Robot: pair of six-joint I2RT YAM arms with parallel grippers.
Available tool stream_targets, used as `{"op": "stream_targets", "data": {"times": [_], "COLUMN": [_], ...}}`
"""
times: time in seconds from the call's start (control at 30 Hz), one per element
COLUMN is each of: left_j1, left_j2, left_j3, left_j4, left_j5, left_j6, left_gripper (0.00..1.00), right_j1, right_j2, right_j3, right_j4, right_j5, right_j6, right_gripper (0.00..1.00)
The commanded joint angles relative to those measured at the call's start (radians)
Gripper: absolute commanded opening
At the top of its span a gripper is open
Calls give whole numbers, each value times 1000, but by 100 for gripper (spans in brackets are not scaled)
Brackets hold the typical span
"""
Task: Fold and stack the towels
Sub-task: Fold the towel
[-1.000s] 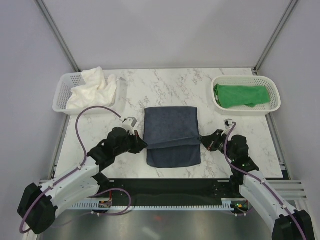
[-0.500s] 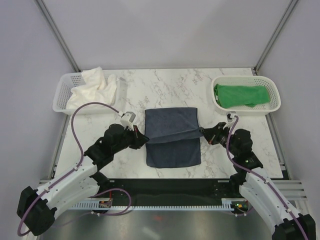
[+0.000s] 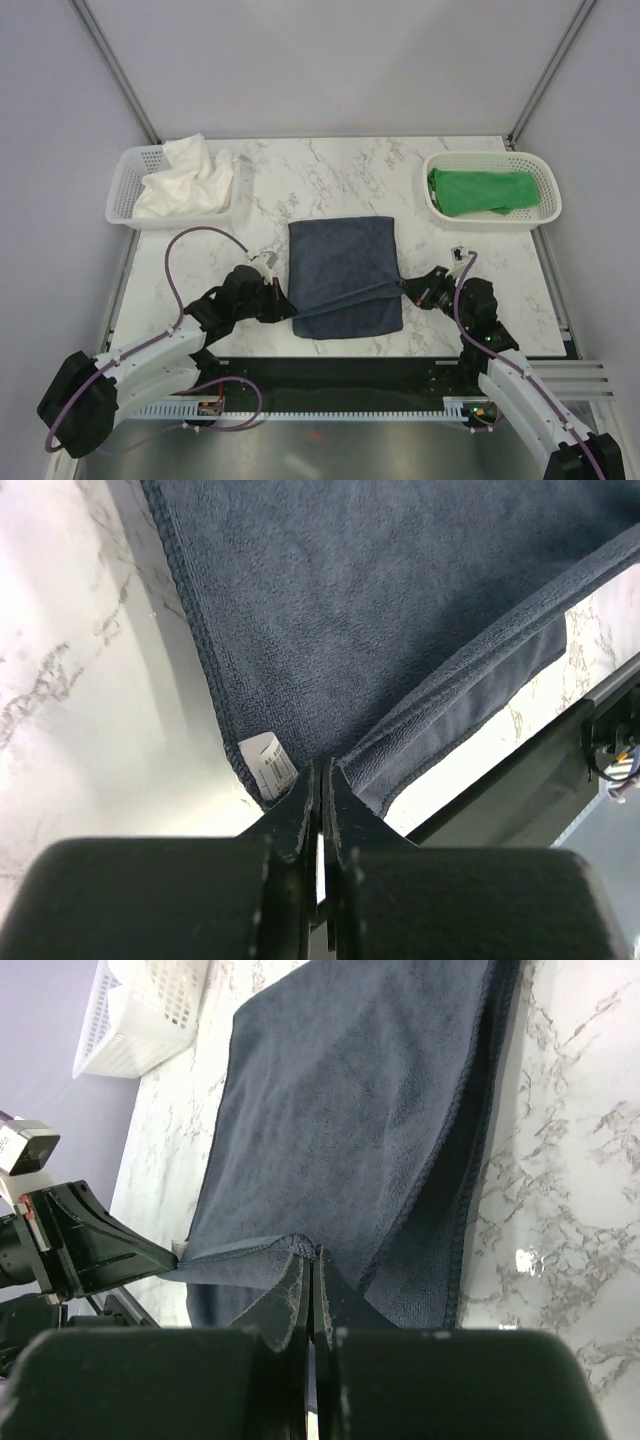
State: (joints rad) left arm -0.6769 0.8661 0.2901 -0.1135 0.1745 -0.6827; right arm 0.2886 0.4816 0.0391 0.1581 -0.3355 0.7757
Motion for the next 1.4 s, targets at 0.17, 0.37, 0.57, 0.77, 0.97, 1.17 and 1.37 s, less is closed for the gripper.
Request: {"op": "stream_targets", "data": {"times": [0.17,0.37,0.57,0.77,0.97,1.17,1.37], "left_j1": [-6,-6,-9,-1,83,233,263], "left_j2": [68,250,425,598,806,899,890], "left_j3": [24,123,76,216,448,639,787], "left_j4": [63,103,210,175,60,-14,-190], "left_j5": [-28,-8,-15,-79,-127,-110,-220], "left_j6": [-28,-20,-69,-37,55,130,215], "left_gripper": [2,2,2,2,2,2,2], "right_j1": [1,1,23,57,58,58,55], "right_j2": [127,319,523,770,1113,1319,1240], "right_j3": [-10,42,-34,93,294,504,645], "right_j4": [96,211,402,494,598,591,355], "right_j5": [12,59,124,174,201,199,246], "right_j6": [-6,-21,57,42,10,7,-129], "right_gripper": [0,0,0,0,0,0,0]}}
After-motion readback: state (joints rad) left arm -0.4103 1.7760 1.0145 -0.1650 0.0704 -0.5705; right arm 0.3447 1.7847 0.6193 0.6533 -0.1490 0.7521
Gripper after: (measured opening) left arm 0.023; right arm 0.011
